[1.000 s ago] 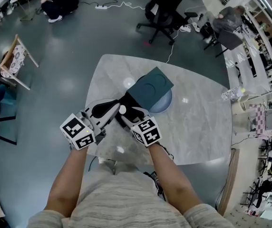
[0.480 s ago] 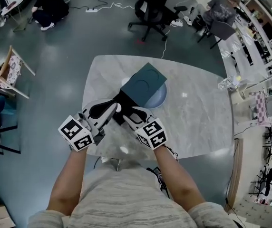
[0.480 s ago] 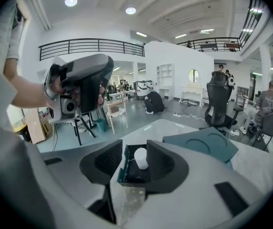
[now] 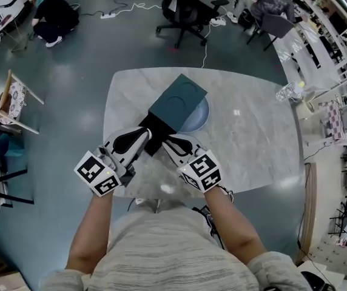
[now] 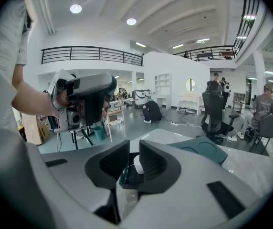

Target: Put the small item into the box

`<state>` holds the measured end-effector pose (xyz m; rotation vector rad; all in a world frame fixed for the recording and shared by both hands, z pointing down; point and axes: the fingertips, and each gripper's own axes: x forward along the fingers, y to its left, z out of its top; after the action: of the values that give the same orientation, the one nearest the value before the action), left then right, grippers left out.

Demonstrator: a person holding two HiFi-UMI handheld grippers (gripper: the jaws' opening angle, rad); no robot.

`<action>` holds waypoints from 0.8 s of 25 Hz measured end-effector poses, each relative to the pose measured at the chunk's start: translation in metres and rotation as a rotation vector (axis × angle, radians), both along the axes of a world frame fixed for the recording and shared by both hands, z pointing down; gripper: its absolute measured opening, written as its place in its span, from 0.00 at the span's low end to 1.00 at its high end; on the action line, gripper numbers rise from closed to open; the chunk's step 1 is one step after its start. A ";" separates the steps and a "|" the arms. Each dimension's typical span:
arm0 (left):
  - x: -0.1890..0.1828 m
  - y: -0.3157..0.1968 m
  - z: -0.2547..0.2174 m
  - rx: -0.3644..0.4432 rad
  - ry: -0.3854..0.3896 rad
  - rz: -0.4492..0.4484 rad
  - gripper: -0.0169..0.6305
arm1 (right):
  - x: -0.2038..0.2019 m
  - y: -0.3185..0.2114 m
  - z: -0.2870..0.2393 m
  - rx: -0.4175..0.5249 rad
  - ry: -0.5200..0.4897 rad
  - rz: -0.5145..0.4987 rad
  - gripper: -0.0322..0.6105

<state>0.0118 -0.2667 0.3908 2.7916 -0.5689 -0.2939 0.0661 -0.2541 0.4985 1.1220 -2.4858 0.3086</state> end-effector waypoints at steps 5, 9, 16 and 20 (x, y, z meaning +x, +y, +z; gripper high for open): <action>0.004 0.005 -0.004 0.013 -0.012 0.010 0.07 | 0.006 0.007 -0.020 0.046 -0.024 0.004 0.13; 0.010 0.005 -0.010 0.022 -0.018 0.014 0.07 | 0.014 0.011 -0.037 0.077 -0.038 -0.007 0.11; 0.017 0.016 -0.013 0.028 -0.026 0.036 0.07 | 0.022 0.025 -0.055 0.094 -0.054 -0.013 0.09; 0.020 0.025 -0.013 0.029 -0.034 0.051 0.07 | 0.025 0.037 -0.063 0.098 -0.059 -0.017 0.08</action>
<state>0.0321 -0.2414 0.3777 2.8390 -0.5037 -0.2461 0.0910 -0.2175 0.4353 1.1449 -2.5861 0.2206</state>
